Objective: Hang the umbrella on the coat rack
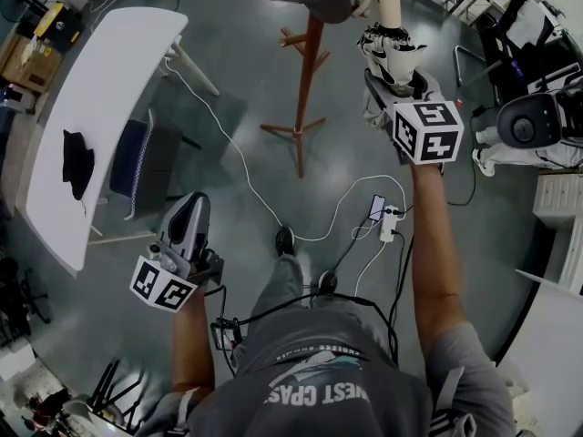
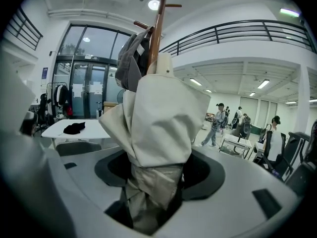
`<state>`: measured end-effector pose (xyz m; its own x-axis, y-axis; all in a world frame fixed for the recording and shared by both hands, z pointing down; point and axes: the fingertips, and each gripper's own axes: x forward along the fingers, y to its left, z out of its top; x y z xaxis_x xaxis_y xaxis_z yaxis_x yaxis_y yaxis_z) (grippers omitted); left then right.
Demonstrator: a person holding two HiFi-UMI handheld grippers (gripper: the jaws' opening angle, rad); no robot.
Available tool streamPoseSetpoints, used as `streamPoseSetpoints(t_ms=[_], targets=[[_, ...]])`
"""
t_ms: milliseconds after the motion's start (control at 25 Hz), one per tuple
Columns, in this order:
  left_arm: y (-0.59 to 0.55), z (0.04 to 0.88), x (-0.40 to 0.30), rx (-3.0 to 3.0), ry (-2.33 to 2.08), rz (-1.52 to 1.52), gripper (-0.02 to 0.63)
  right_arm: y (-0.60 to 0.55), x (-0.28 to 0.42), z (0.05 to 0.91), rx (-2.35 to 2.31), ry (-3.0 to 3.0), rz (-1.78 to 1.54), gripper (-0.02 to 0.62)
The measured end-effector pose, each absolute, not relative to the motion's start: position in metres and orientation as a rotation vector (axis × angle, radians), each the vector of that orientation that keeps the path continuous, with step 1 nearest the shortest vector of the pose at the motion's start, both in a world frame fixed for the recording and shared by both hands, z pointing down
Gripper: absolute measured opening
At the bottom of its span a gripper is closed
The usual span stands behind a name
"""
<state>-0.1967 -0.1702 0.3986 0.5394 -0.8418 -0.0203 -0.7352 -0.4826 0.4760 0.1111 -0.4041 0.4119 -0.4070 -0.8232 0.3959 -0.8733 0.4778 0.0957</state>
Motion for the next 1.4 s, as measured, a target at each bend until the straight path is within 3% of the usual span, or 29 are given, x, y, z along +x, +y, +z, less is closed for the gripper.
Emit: streamPoseSetpoints(t_ms=[720, 1400], targets=[[-0.166, 0.397, -0.189, 2.381, -1.276, -0.345, 0.031, -0.322, 0.075, 0.484, 1.259, -2.322, 0.288, 0.293], [-0.163, 0.400, -0.192, 2.372, -1.275, -0.364, 0.031, -0.376, 0.133, 0.436, 1.433, -2.268, 0.226, 0.293]])
